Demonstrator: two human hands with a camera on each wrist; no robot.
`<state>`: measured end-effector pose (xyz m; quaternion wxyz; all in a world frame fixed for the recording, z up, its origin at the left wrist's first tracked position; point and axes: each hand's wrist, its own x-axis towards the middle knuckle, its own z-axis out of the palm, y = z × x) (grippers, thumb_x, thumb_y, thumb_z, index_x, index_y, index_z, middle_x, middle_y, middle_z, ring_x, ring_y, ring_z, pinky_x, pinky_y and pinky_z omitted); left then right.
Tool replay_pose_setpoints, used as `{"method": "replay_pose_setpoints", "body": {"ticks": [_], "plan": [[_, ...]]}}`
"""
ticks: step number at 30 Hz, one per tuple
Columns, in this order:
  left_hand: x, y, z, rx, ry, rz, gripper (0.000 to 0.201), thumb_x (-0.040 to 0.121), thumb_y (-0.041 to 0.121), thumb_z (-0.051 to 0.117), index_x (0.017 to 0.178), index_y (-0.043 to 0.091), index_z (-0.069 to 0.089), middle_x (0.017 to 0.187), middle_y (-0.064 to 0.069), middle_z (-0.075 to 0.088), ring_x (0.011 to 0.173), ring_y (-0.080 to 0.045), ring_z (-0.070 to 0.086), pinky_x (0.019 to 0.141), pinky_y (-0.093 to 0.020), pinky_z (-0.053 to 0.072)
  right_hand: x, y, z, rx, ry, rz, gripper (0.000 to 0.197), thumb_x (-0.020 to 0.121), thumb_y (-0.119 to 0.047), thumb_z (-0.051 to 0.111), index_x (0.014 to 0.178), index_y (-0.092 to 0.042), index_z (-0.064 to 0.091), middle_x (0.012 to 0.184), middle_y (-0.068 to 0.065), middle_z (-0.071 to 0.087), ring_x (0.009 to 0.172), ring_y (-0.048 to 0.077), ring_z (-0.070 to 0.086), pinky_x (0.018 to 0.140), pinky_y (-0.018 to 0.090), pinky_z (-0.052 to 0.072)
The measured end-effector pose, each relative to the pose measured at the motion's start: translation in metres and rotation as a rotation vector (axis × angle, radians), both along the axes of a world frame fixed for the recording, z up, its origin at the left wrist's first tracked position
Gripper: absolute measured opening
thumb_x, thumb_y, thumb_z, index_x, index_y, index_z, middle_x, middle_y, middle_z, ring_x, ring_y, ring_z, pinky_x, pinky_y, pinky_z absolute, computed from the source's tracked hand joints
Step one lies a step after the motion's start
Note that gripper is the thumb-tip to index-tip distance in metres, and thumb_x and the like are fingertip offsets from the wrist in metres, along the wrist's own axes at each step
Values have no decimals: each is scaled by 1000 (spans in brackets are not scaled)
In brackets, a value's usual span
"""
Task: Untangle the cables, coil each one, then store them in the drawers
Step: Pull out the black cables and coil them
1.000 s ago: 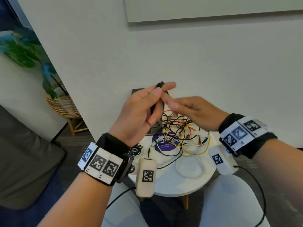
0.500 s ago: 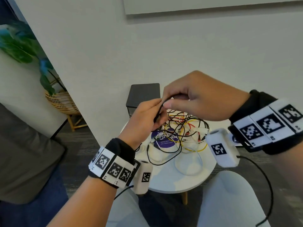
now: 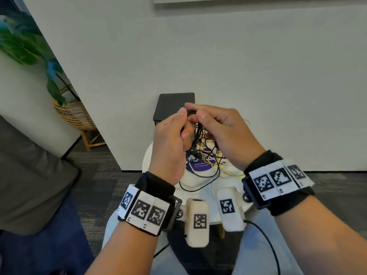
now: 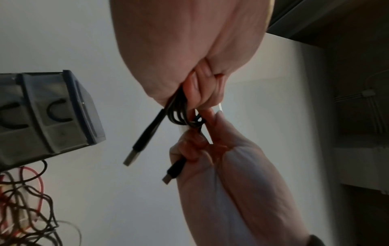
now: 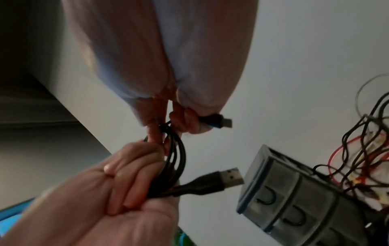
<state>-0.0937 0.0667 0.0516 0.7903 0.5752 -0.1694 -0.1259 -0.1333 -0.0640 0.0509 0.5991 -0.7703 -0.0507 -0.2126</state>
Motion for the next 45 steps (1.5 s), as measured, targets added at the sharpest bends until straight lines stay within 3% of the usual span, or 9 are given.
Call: {"method": "replay_pose_setpoints", "body": {"ticks": [2,7,12,17,20,22,25,33,45], "plan": [[0,1,-7,55,41,54,41,109,19,44,70,7,50,52,3,37,45,-7,29,48,-20,22,0,3,-13,-77,11,-54,31,103,-9,51,128,-14,69,102,-4,77,102,9,70,96,28,53],[3,4,-29,138,148,108,20,105,17,53,117,1,56,64,1,46,47,-5,36,45,-18,30,-6,6,-40,-192,82,-194,29,101,-12,56,119,-24,75,78,-7,71,76,5,64,75,23,50],[-3,5,-39,141,178,21,8,103,15,56,104,8,61,65,0,42,53,-8,35,52,-23,30,-10,2,-50,-105,144,-202,28,101,-9,56,115,-23,77,68,-12,65,61,2,54,67,19,41],[-1,7,-44,164,214,-41,10,103,10,55,94,8,61,60,4,44,50,-7,34,51,-21,29,-23,-12,-58,232,296,24,28,102,-6,54,111,-18,77,80,3,68,66,13,52,59,22,42],[3,10,-45,120,272,-69,13,102,7,56,90,9,60,61,3,42,49,-7,33,51,-21,26,-32,-26,-56,22,327,7,23,100,-9,57,100,-17,78,92,8,73,82,22,65,77,34,53],[5,10,-45,92,294,-90,13,101,6,57,89,10,60,63,2,40,49,-6,31,52,-23,24,-36,-33,-55,-281,313,-42,18,99,-17,61,90,-17,76,91,7,69,90,25,61,86,44,48],[4,8,-44,39,321,-137,13,101,4,55,89,9,59,62,2,39,49,-7,29,52,-23,22,-36,-32,-53,-434,267,-93,19,98,-15,61,81,-15,70,79,2,65,80,22,59,77,43,49],[5,8,-37,-14,301,-195,19,101,1,52,85,11,57,62,2,37,51,-8,25,51,-21,22,-27,-18,-58,369,186,-83,23,100,0,55,94,-13,73,75,6,71,64,12,64,64,23,56],[3,5,-36,-68,275,-228,16,102,2,49,89,10,56,64,0,34,50,-7,26,49,-20,22,-25,-10,-55,508,171,-147,18,97,0,59,94,-16,68,74,10,72,64,20,61,61,25,50]]}}
